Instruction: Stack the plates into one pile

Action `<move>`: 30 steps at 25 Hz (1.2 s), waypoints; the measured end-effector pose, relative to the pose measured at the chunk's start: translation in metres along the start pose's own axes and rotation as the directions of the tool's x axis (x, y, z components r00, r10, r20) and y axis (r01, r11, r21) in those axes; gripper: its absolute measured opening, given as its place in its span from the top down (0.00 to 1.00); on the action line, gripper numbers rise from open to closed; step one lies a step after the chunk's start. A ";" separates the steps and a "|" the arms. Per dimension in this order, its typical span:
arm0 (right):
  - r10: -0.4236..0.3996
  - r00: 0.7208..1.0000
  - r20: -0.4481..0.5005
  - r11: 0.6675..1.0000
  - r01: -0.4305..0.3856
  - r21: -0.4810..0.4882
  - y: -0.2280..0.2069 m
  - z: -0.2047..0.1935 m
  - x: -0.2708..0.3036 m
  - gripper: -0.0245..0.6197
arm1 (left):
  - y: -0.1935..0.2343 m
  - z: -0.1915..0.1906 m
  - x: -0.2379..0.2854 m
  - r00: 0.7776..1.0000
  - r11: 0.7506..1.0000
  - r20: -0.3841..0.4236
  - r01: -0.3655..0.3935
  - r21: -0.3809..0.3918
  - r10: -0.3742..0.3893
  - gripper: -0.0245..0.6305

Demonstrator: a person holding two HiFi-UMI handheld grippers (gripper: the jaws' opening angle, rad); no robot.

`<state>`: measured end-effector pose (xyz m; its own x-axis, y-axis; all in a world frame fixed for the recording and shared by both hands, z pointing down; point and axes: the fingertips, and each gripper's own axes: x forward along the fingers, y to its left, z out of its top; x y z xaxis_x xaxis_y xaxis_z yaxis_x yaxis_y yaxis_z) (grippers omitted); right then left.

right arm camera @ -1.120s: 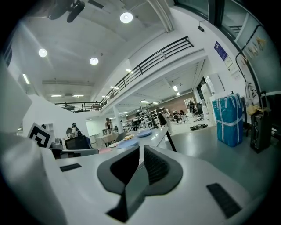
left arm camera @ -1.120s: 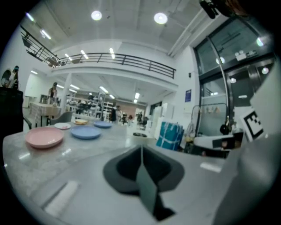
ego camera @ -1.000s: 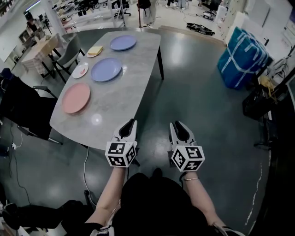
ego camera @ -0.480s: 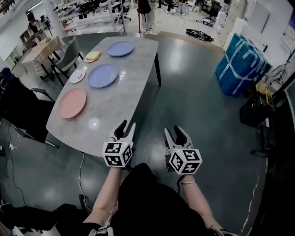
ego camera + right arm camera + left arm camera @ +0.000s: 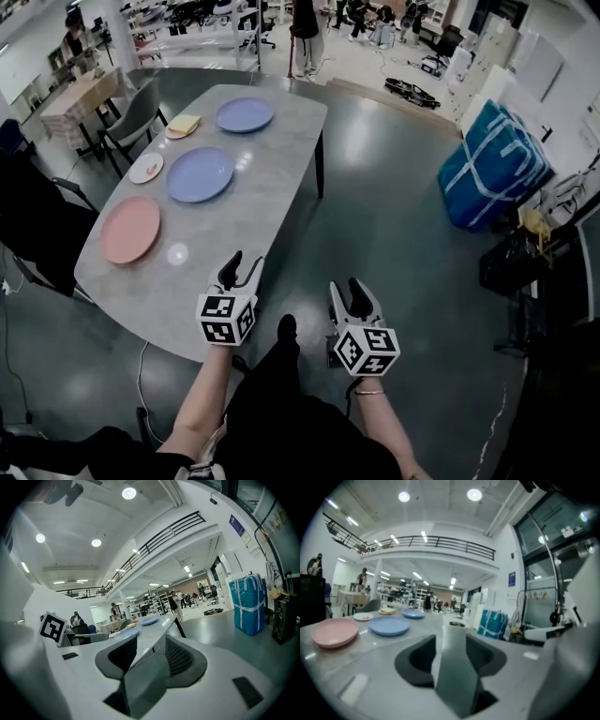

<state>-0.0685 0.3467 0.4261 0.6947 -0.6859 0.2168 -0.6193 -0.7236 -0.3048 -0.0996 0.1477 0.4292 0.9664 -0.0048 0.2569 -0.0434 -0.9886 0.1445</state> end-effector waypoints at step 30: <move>0.431 0.865 -0.256 0.882 -0.464 -0.080 0.065 0.055 0.362 0.70 | 0.209 0.015 0.149 0.904 0.864 -0.066 -0.423 -0.274 0.422 0.66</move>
<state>0.1628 0.0556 0.4334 0.2402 -0.9252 0.2936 -0.8978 -0.3268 -0.2952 0.0393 -0.0622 0.4830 0.8389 -0.4112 0.3567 -0.5155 -0.8105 0.2781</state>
